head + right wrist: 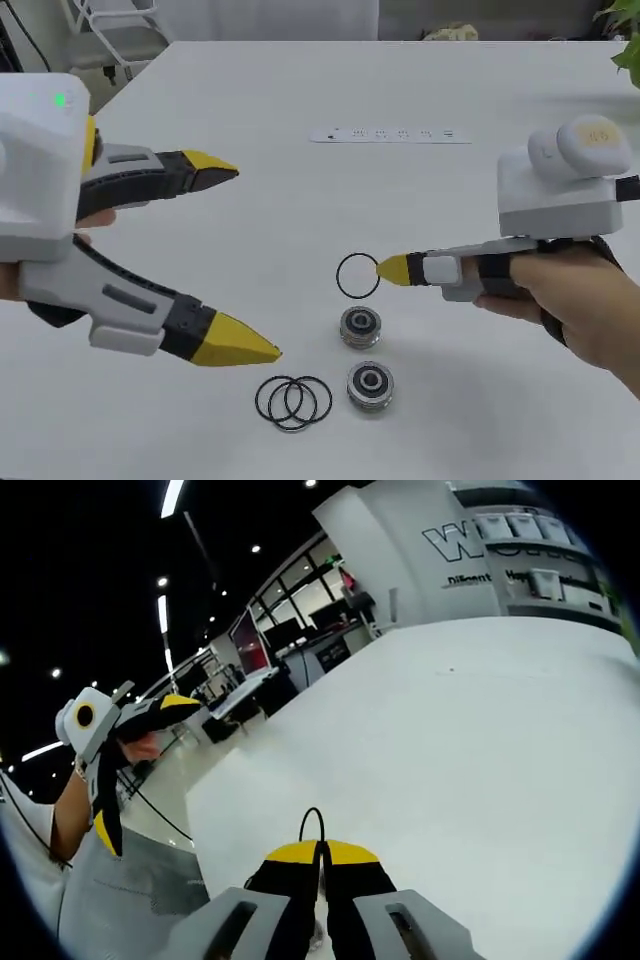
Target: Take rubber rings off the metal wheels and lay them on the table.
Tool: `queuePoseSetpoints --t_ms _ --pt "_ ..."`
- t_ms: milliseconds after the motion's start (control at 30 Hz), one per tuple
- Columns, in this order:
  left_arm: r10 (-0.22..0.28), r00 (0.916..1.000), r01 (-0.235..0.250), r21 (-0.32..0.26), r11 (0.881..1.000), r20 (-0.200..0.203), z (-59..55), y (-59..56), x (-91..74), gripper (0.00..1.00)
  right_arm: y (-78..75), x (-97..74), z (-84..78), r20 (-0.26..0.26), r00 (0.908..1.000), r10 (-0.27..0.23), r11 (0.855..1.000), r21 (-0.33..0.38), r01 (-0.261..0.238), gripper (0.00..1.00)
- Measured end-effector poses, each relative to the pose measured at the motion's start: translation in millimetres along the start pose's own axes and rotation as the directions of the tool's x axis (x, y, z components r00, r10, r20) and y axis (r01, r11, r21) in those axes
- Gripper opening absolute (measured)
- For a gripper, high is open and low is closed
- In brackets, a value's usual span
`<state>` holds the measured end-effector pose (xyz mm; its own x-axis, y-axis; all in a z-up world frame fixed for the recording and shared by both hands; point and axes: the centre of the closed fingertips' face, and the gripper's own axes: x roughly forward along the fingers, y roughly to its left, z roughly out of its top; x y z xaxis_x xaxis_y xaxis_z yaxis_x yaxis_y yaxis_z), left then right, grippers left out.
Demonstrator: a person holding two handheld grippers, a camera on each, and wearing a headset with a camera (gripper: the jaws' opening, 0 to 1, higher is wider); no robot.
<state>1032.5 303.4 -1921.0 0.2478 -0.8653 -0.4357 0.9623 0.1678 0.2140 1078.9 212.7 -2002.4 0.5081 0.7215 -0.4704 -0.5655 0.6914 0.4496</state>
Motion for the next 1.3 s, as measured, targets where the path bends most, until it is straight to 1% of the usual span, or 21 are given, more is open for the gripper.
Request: queuePoseSetpoints --t_ms 67,167,233,400,500,533,700,800,1033,1167,1300 --pt "0.021 0.9998 -0.021 -0.009 1.000 -0.001 -2.0 0.0 -6.9 0.99 3.5 0.9 0.6 -0.001 1.0000 0.008 1.000 -0.008 -0.008 0.00" --pt "0.038 0.9993 -0.038 -0.022 0.999 -0.002 -6.0 -2.3 -13.9 0.99 7.5 2.4 0.2 -0.007 0.9998 0.020 1.000 -0.016 -0.020 0.00" --pt "0.052 0.9986 -0.053 -0.035 0.998 -0.011 -11.8 -4.6 -19.8 0.99 11.0 4.1 -0.7 -0.014 0.9995 0.029 0.999 -0.024 -0.030 0.00" --pt "0.081 0.9966 -0.082 -0.078 0.994 -0.015 -22.8 -9.4 -29.1 0.99 20.1 7.0 -1.3 -0.024 0.9982 0.055 0.998 -0.037 -0.056 0.00" --pt "0.096 0.9948 -0.099 -0.102 0.990 -0.035 -34.6 -13.8 -33.0 0.99 27.4 10.2 -3.9 -0.037 0.9965 0.076 0.996 -0.044 -0.077 0.00" --pt "0.097 0.9946 -0.101 -0.105 0.989 -0.037 -36.0 -14.4 -33.4 0.99 28.4 10.6 -4.5 -0.040 0.9961 0.079 0.996 -0.046 -0.080 0.00" --pt "0.105 0.9934 -0.111 -0.161 0.981 -0.047 -49.6 -23.2 -37.0 0.99 37.8 16.7 -12.4 -0.078 0.9915 0.104 0.992 -0.070 -0.109 0.00" --pt "0.106 0.9924 -0.115 -0.172 0.978 -0.063 -57.2 -28.8 -36.9 0.99 42.0 19.7 -18.3 -0.104 0.9886 0.109 0.989 -0.086 -0.119 0.00" --pt "0.117 0.9914 -0.127 -0.213 0.969 -0.058 -66.2 -36.0 -35.9 0.99 48.6 23.3 -25.8 -0.135 0.9830 0.124 0.985 -0.099 -0.138 0.00" --pt "0.121 0.9905 -0.133 -0.230 0.964 -0.066 -72.6 -39.8 -35.3 0.99 51.9 25.9 -30.3 -0.153 0.9795 0.131 0.984 -0.102 -0.148 0.00" --pt "0.118 0.9902 -0.133 -0.240 0.962 -0.075 -77.0 -44.1 -34.4 0.98 56.9 29.6 -37.4 -0.178 0.9736 0.143 0.981 -0.106 -0.163 0.00"
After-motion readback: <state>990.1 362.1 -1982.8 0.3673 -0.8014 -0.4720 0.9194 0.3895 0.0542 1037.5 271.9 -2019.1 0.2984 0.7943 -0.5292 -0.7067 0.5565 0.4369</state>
